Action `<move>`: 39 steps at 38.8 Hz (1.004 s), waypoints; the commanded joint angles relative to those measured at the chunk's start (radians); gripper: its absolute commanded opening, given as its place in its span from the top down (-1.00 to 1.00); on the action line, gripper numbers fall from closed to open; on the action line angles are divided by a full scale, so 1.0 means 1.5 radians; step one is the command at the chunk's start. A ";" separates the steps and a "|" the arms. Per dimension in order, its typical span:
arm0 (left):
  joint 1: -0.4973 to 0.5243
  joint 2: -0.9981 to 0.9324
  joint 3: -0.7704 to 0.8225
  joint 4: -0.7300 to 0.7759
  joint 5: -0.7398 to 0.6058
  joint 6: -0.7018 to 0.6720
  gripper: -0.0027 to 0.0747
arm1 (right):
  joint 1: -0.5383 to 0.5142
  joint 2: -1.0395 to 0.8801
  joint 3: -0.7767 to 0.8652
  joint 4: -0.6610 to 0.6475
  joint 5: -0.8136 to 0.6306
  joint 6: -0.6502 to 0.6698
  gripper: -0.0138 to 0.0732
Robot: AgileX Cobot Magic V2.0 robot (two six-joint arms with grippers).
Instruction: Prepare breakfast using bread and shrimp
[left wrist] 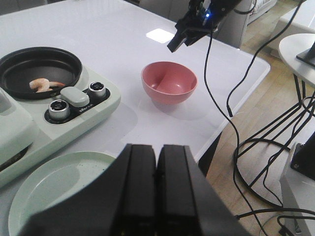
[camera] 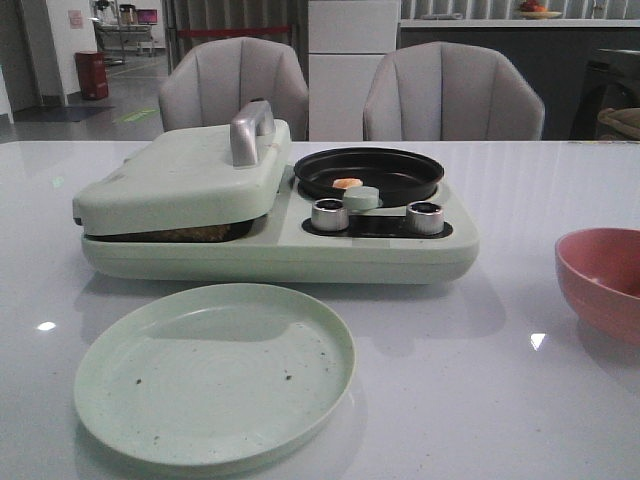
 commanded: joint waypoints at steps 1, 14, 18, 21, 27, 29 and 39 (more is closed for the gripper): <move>-0.005 0.000 -0.018 -0.028 -0.029 0.001 0.67 | 0.061 -0.087 -0.022 -0.008 0.014 -0.010 -0.51; -0.005 0.000 -0.018 -0.028 -0.029 0.001 0.67 | 0.241 -0.232 0.025 -0.015 0.113 0.010 -0.50; -0.005 0.000 -0.018 -0.028 -0.029 0.001 0.67 | 0.243 -0.270 0.072 -0.028 0.119 0.050 -0.50; -0.005 0.000 -0.018 -0.028 -0.029 0.001 0.67 | 0.243 -0.301 0.111 -0.050 0.116 0.081 -0.50; -0.005 0.000 -0.018 -0.028 -0.029 0.001 0.67 | 0.243 -0.348 0.172 -0.105 0.094 0.115 -0.50; -0.005 0.000 -0.018 -0.028 -0.029 0.001 0.67 | 0.243 -0.360 0.184 -0.118 0.084 0.116 -0.50; -0.005 0.000 -0.018 -0.028 -0.029 0.001 0.67 | 0.243 -0.372 0.200 -0.119 0.062 0.116 -0.10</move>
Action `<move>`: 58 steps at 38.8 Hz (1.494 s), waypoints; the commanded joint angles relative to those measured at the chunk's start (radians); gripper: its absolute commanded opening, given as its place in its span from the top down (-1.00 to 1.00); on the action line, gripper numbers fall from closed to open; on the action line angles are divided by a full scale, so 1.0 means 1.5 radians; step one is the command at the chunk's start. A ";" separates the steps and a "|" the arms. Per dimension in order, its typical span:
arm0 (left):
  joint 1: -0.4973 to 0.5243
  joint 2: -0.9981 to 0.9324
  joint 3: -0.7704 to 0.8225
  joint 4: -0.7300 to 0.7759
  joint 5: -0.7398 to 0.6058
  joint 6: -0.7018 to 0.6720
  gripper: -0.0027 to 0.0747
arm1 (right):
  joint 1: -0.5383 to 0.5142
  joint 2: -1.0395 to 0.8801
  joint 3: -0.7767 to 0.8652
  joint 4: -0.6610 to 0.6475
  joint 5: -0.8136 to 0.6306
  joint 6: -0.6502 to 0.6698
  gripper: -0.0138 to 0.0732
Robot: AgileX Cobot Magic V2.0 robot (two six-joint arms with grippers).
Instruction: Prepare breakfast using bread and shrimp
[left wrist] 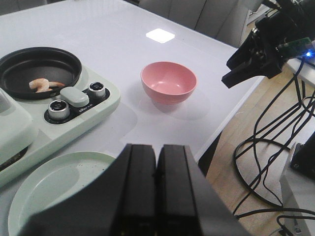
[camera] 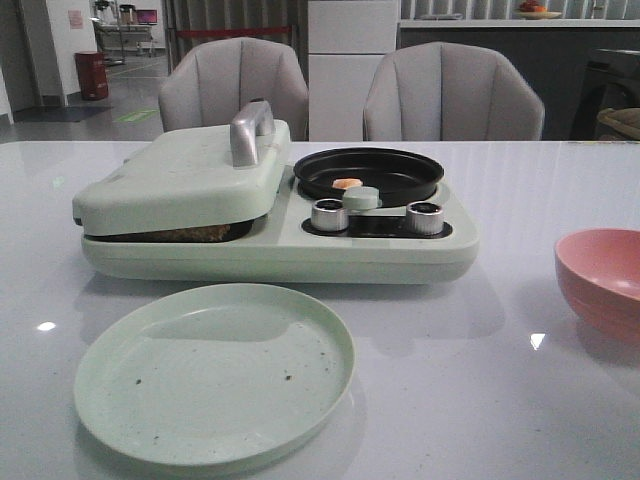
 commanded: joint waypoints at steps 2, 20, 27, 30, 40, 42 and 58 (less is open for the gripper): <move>-0.005 0.000 -0.018 -0.028 -0.029 0.001 0.67 | 0.000 -0.007 -0.017 -0.007 -0.045 0.002 0.08; -0.005 0.000 -0.018 -0.028 -0.029 0.001 0.67 | 0.000 -0.007 -0.017 0.005 -0.058 0.002 0.60; -0.005 0.000 -0.018 -0.028 -0.029 0.001 0.67 | 0.000 -0.007 -0.017 0.005 -0.058 0.002 0.60; -0.005 0.000 -0.018 -0.028 -0.029 0.001 0.67 | 0.000 -0.007 -0.017 0.005 -0.058 0.002 0.60; -0.005 0.000 -0.018 -0.028 -0.029 0.001 0.67 | 0.000 -0.007 -0.017 0.005 -0.058 0.002 0.60; -0.005 0.000 -0.018 -0.028 -0.029 0.001 0.67 | 0.000 -0.007 -0.017 0.005 -0.058 0.002 0.60; 0.069 -0.130 0.068 0.101 -0.166 0.001 0.67 | 0.000 -0.007 -0.017 0.005 -0.058 0.002 0.60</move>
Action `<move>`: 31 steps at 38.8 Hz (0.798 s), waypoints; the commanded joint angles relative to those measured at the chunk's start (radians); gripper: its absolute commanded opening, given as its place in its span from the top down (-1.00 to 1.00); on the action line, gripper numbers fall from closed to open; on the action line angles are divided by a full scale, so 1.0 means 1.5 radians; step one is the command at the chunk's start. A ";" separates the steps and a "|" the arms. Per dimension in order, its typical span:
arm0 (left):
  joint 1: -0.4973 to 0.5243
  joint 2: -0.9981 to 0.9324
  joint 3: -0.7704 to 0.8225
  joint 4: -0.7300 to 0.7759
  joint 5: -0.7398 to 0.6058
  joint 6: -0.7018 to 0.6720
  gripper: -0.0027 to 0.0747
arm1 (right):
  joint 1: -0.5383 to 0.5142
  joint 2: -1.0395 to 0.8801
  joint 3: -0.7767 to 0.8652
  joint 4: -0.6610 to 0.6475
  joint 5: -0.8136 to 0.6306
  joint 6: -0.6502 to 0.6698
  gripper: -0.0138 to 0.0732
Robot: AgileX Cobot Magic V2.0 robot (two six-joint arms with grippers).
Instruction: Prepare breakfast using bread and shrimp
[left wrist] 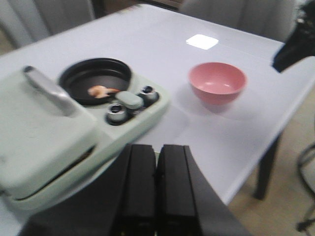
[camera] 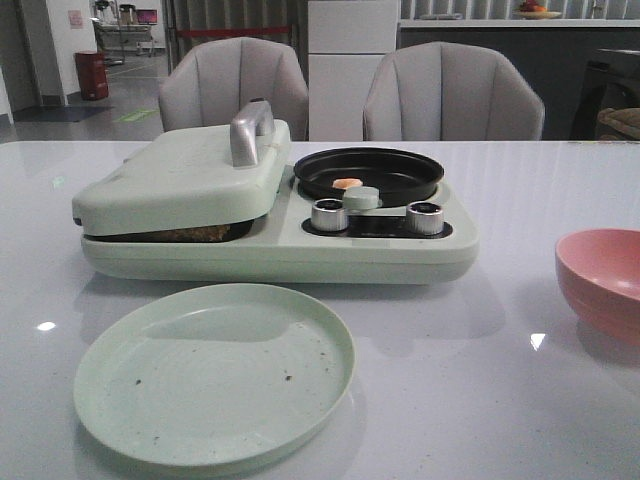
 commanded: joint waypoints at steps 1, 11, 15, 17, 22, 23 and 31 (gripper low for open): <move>0.037 -0.057 0.036 0.005 -0.119 0.001 0.67 | 0.000 -0.007 -0.019 0.002 -0.037 -0.001 0.60; 0.127 -0.269 0.221 0.028 -0.290 -0.058 0.67 | 0.000 -0.007 -0.019 0.002 -0.037 -0.001 0.60; 0.138 -0.323 0.273 0.177 -0.302 -0.221 0.67 | 0.000 -0.007 -0.019 0.002 -0.037 -0.001 0.60; 0.143 -0.341 0.288 0.247 -0.302 -0.317 0.67 | 0.000 -0.007 -0.019 0.002 -0.037 -0.001 0.60; 0.155 -0.367 0.324 0.423 -0.302 -0.500 0.67 | 0.000 -0.007 -0.019 0.002 -0.037 -0.001 0.60; 0.160 -0.372 0.329 0.441 -0.302 -0.528 0.67 | 0.000 -0.007 -0.019 0.002 -0.037 -0.001 0.60; 0.183 -0.373 0.369 0.462 -0.312 -0.555 0.67 | 0.000 -0.007 -0.019 0.002 -0.036 -0.001 0.60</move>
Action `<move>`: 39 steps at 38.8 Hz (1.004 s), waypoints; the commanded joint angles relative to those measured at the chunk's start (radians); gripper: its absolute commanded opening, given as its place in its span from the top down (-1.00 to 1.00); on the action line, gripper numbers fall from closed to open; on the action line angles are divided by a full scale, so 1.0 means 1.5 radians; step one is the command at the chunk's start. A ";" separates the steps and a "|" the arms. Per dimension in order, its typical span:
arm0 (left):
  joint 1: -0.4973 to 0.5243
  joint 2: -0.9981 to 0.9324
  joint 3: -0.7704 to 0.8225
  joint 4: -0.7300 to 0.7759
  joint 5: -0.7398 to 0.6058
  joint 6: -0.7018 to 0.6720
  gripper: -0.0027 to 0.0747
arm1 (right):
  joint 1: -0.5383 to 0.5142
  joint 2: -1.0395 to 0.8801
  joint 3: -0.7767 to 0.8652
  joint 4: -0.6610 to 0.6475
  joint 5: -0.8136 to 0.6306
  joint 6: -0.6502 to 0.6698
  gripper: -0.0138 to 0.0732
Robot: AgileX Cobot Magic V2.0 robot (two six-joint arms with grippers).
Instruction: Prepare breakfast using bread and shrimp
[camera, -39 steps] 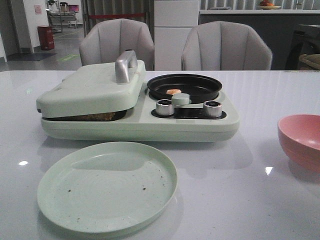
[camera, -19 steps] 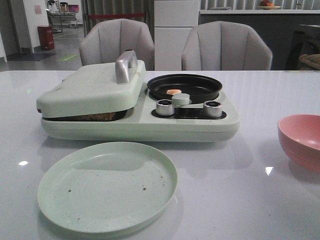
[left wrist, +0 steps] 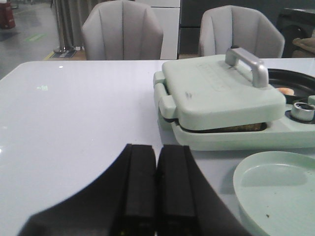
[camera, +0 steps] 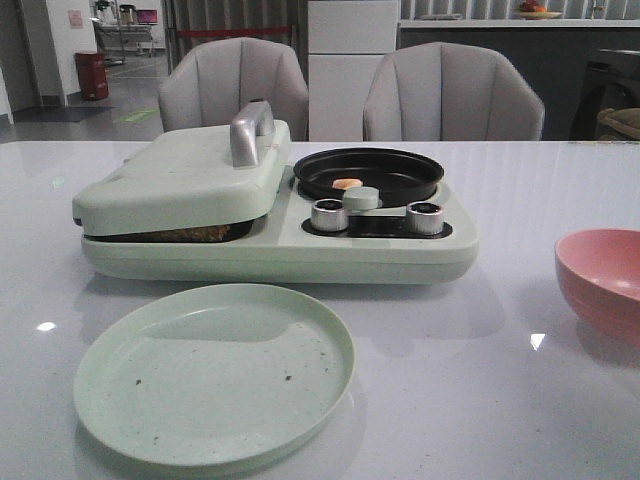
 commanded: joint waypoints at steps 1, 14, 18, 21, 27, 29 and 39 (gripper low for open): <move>0.006 -0.015 0.002 0.009 -0.082 -0.019 0.67 | 0.000 -0.007 -0.019 0.002 -0.036 -0.001 0.60; 0.012 -0.015 0.026 0.010 -0.188 -0.019 0.67 | 0.000 -0.007 -0.019 0.002 -0.036 -0.001 0.60; 0.018 -0.015 0.026 0.025 -0.209 -0.019 0.67 | 0.000 -0.007 -0.019 0.002 -0.036 -0.001 0.60; 0.020 -0.015 0.026 0.038 -0.227 -0.019 0.67 | 0.000 -0.007 -0.019 0.002 -0.036 -0.001 0.60; 0.020 -0.015 0.026 0.041 -0.247 -0.019 0.67 | 0.000 -0.007 -0.019 0.002 -0.036 -0.001 0.60; 0.020 -0.015 0.026 0.041 -0.247 -0.019 0.67 | 0.000 -0.007 -0.019 0.002 -0.036 -0.001 0.60; 0.020 -0.015 0.026 0.041 -0.251 -0.019 0.67 | 0.000 -0.007 -0.019 0.002 -0.036 -0.001 0.60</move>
